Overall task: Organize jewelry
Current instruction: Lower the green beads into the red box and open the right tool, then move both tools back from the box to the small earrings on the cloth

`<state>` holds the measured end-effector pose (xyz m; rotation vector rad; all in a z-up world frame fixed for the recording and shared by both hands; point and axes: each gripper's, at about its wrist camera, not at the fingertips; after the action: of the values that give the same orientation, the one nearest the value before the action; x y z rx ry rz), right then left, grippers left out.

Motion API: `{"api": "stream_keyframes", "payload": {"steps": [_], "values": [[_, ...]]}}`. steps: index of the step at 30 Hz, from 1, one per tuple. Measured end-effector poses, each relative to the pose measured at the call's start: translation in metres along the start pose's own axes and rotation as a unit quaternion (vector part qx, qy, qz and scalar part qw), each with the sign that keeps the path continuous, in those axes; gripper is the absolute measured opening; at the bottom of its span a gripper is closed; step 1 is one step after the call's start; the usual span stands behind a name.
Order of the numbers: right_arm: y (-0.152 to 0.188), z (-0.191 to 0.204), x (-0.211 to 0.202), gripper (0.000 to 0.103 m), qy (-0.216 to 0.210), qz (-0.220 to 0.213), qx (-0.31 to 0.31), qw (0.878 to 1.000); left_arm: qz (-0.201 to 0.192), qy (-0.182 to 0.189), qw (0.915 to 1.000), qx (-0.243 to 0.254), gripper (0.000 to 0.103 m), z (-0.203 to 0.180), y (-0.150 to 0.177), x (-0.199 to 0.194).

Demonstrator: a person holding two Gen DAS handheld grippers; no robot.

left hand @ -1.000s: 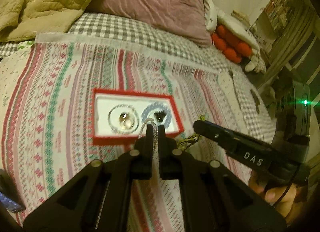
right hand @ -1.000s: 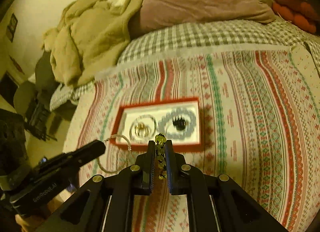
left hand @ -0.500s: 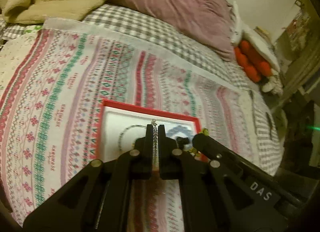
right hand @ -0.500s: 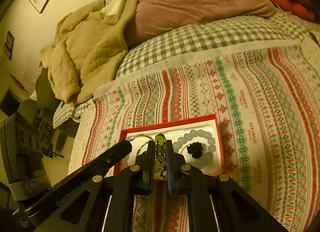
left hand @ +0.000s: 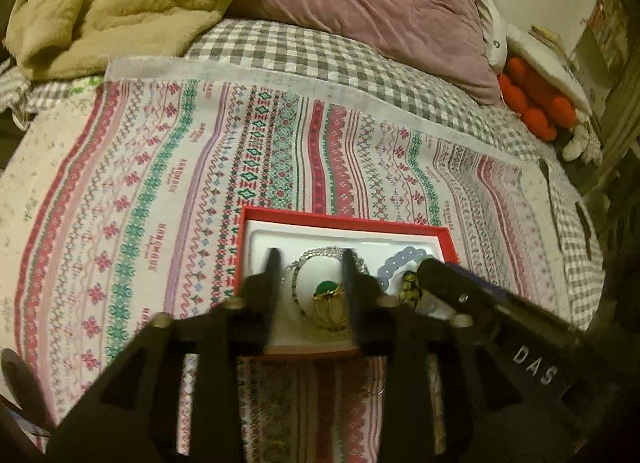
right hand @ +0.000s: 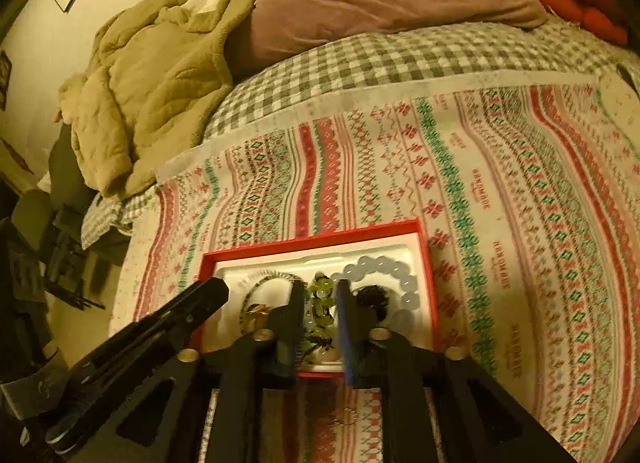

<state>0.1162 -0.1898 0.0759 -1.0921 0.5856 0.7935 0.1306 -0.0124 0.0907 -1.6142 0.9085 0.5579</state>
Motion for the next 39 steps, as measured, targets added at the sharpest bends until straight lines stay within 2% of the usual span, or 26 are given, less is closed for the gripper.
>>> {"api": "stream_keyframes", "payload": {"steps": [2,3,9,11,13,17,23,32,39], "values": [[-0.001,-0.004,-0.004,0.045,0.011,-0.002,0.003,1.0,-0.001,-0.011,0.9999,0.012,0.043,-0.002,0.002,-0.004],[-0.001,-0.007,-0.009,0.059,0.019,-0.011,0.005,1.0,0.0,-0.013,0.9998,0.015,0.044,-0.002,0.002,-0.006],[0.002,-0.018,-0.029,0.061,0.03,-0.014,0.008,0.999,0.011,-0.024,0.9991,0.034,0.067,-0.002,0.012,-0.021],[0.004,-0.019,-0.035,0.064,0.037,-0.016,0.004,0.999,0.019,-0.028,0.9987,0.039,0.078,-0.001,0.017,-0.024],[0.008,-0.021,-0.041,0.07,0.05,-0.019,-0.003,0.999,0.034,-0.035,0.9979,0.043,0.083,0.002,0.024,-0.027],[0.018,-0.022,-0.052,0.076,0.075,-0.011,-0.02,0.997,0.056,-0.044,0.9965,0.045,0.086,0.007,0.036,-0.032],[0.037,-0.024,-0.063,0.083,0.096,-0.005,-0.05,0.994,0.06,-0.044,0.9964,0.043,0.098,0.013,0.05,-0.045],[0.059,-0.033,-0.071,0.086,0.122,0.012,-0.073,0.99,0.056,-0.049,0.9956,0.058,0.101,0.017,0.068,-0.057],[0.077,-0.046,-0.062,0.086,0.135,0.045,-0.082,0.986,0.064,-0.058,0.9945,0.059,0.101,0.033,0.083,-0.056]]}}
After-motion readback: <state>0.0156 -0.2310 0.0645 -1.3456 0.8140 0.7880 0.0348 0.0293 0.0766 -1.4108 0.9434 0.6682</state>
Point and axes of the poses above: each gripper's, at about its wrist camera, not at the fingertips, and x roughly the way its jaws point, z to its left, y to its underside, and after that the axes turned 2 degrees about -z, right-handed
